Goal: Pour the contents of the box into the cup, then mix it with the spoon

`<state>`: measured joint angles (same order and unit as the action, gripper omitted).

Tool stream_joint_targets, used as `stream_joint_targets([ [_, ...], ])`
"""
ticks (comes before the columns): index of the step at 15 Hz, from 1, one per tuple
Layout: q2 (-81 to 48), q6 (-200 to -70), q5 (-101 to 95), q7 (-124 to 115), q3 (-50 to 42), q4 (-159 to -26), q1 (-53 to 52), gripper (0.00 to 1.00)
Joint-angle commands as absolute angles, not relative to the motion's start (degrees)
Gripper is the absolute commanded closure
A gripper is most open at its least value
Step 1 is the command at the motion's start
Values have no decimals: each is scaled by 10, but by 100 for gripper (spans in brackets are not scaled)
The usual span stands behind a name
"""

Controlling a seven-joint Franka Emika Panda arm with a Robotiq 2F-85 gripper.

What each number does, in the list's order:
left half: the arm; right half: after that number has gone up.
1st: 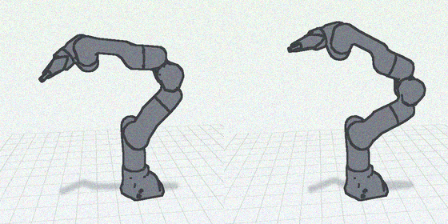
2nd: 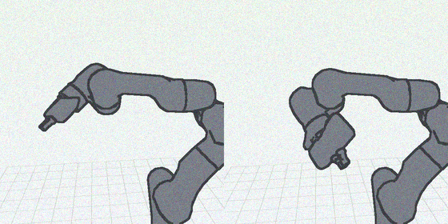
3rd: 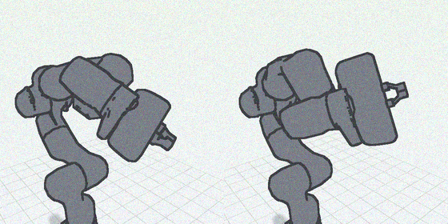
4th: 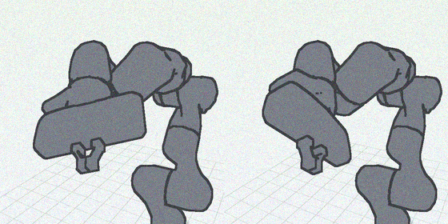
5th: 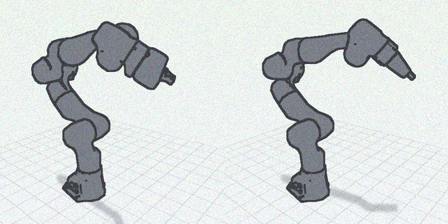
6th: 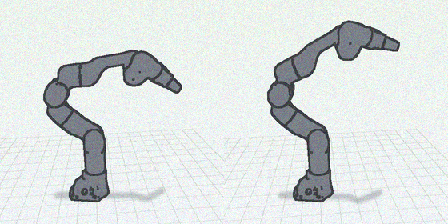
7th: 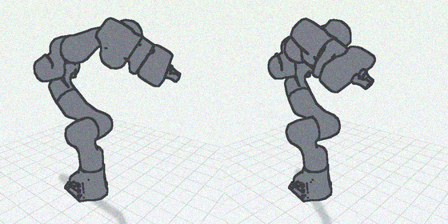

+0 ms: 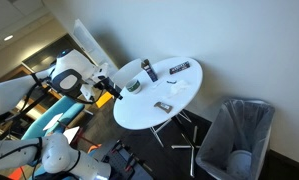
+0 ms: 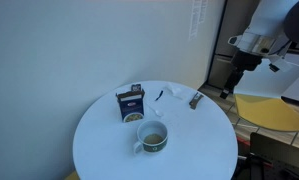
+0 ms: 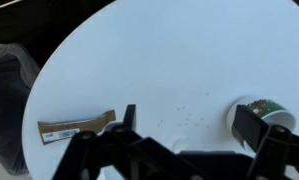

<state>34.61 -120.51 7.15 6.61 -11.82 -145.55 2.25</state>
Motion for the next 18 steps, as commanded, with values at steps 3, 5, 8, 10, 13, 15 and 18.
stream_joint_targets([
  [3,218,-1259,157,-3,-134,-1366,51,0],
  [5,166,-1275,202,-25,-139,-1337,51,0],
  [8,97,-1268,294,-47,-138,-1302,44,0],
  [10,72,-1255,358,-60,-129,-1290,42,0],
  [13,73,-1268,364,-46,-114,-1305,56,0],
  [15,65,-1267,373,-53,-110,-1300,55,0],
  [18,30,-1225,449,-81,-119,-1268,56,0],
])
